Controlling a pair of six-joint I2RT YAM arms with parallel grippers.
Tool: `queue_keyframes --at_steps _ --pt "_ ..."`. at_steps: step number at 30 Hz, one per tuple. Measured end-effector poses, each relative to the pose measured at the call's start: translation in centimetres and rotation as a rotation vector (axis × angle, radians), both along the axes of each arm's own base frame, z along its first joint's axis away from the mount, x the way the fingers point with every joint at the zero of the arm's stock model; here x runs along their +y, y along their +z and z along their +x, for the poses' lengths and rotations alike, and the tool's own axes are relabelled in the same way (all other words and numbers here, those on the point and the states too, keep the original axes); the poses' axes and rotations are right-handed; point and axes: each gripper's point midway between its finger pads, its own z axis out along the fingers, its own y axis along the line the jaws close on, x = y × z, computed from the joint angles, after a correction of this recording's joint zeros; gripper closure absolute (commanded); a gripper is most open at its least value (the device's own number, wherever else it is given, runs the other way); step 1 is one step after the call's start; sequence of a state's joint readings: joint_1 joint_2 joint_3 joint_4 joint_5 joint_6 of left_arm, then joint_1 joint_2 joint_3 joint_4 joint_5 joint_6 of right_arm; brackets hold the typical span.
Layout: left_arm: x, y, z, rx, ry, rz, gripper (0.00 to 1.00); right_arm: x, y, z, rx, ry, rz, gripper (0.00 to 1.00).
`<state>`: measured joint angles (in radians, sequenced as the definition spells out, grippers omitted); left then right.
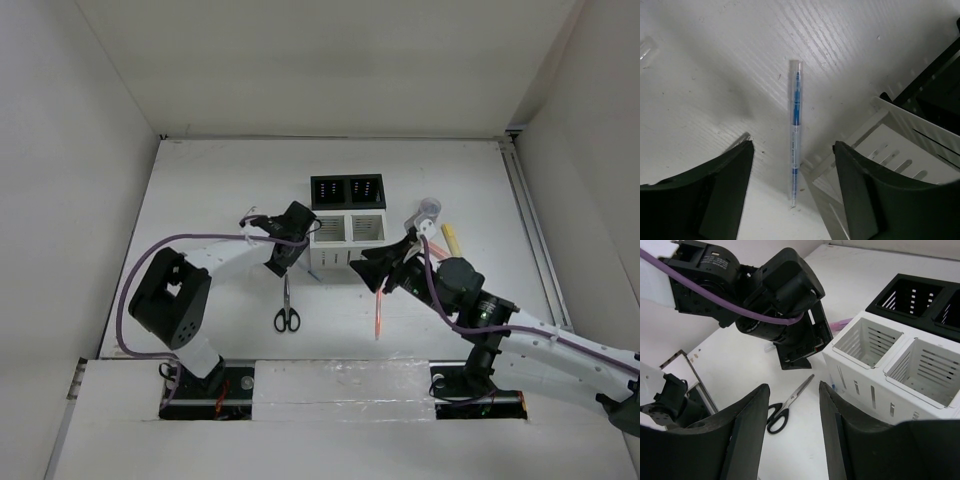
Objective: Sort the stationery into containers
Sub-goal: Pick up the pen from the center of the board.
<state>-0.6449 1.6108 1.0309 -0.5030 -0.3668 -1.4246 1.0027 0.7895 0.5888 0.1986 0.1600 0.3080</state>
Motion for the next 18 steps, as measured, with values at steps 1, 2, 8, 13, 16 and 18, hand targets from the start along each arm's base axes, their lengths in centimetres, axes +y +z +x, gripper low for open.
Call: queue_keyframes --at_steps 1,2,8,13,16,18 --pt "0.0 -0.1 0.1 0.003 0.004 0.001 0.43 0.0 -0.1 0.0 0.002 0.003 0.0 0.5" --pt "0.0 -0.3 0.3 0.007 0.006 0.003 0.44 0.0 -0.1 -0.1 0.003 0.005 -0.001 0.5" --pt "-0.3 -1.9 0.7 0.046 0.009 0.033 0.49 -0.1 -0.2 -0.3 0.005 0.011 0.004 0.5" --pt "-0.1 -2.4 0.9 0.061 0.019 0.043 0.57 -0.2 -0.3 -0.5 0.009 0.016 0.004 0.5" --pt "0.1 -2.7 1.0 0.073 0.028 0.05 0.59 -0.2 -0.1 -0.6 0.005 0.018 0.01 0.5" --pt "0.3 -3.0 1.1 0.082 0.033 0.055 0.61 -0.3 0.0 -0.7 0.002 0.019 0.016 0.5"
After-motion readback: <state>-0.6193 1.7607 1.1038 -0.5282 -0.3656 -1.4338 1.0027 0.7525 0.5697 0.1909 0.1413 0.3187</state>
